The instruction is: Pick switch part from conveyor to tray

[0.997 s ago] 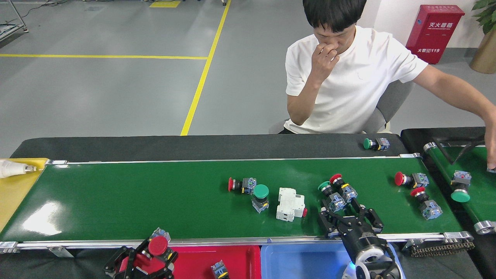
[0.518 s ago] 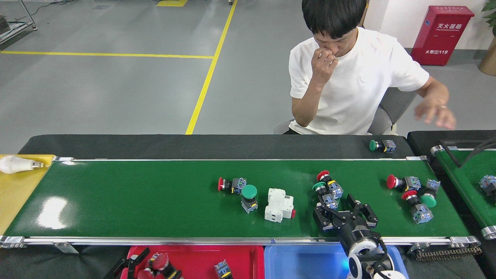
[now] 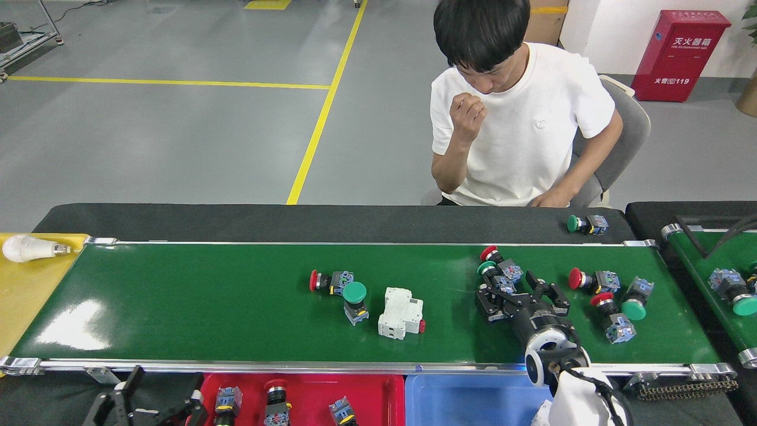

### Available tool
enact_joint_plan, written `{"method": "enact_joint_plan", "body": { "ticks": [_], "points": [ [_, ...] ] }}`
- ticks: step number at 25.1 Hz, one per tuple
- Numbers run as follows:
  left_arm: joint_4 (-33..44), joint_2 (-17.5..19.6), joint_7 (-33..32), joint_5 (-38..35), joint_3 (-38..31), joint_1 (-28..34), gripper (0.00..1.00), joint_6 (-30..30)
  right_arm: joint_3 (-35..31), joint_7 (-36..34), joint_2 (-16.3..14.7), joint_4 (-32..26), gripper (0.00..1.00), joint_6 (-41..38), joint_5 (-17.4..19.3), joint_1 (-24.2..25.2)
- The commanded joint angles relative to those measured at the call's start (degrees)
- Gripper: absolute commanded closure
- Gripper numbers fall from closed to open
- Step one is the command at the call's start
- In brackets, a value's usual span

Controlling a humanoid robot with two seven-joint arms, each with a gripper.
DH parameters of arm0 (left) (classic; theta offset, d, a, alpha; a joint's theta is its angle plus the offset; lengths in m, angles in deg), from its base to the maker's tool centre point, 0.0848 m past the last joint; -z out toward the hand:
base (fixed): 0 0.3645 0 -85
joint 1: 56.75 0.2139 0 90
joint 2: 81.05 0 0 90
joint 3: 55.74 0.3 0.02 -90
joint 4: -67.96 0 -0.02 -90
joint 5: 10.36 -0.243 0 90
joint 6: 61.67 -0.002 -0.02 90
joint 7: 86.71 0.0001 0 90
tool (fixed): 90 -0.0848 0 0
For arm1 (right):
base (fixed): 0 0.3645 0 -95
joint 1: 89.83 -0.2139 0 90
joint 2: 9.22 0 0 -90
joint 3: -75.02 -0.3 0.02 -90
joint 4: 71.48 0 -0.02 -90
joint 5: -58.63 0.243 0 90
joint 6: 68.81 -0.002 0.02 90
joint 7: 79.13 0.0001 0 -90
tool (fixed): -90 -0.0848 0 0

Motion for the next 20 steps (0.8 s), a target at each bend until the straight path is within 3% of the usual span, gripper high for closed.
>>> {"method": "enact_joint_plan", "body": {
  "ticks": [1, 4, 7, 10, 15, 17, 20],
  "points": [
    [0.51, 0.67, -0.75, 0.18, -0.29, -0.58, 0.0, -2.11, 0.37, -0.4, -0.22, -0.2, 0.7, -2.38, 0.4, -1.54],
    [1.92, 0.76, -0.83, -0.26, 0.68, -0.32, 0.0, -1.76, 0.37, -0.4, -0.4, -0.2, 0.79, -6.42, 2.77, -1.54],
    [2.8, 1.81, -0.83, -0.34, 5.51, -1.29, 0.0, 0.0, 0.37, -0.57, -0.49, -0.99, 0.82, -7.92, 3.04, -1.46],
    [1.92, 4.98, -1.19, -1.75, 12.98, -6.12, 0.0, 0.17, 0.37, -0.57, -0.49, -1.34, 0.84, -10.46, 3.92, -1.37],
    [-4.41, 3.83, -1.36, -7.55, 18.52, -13.15, 0.0, -0.62, 0.28, -0.57, -0.22, -2.75, 0.85, -12.05, 4.71, -1.19],
    [-7.66, 2.69, -1.36, -8.69, 18.87, -15.0, 0.0, -0.88, 0.02, 0.13, -0.84, -8.11, 0.85, -14.68, 7.08, 0.39],
    [-11.97, 1.55, -1.36, -10.63, 18.96, -18.25, 0.0, -1.58, 0.02, 2.24, -4.09, -21.56, 0.84, -21.27, 12.09, 8.3]
  ]
}}
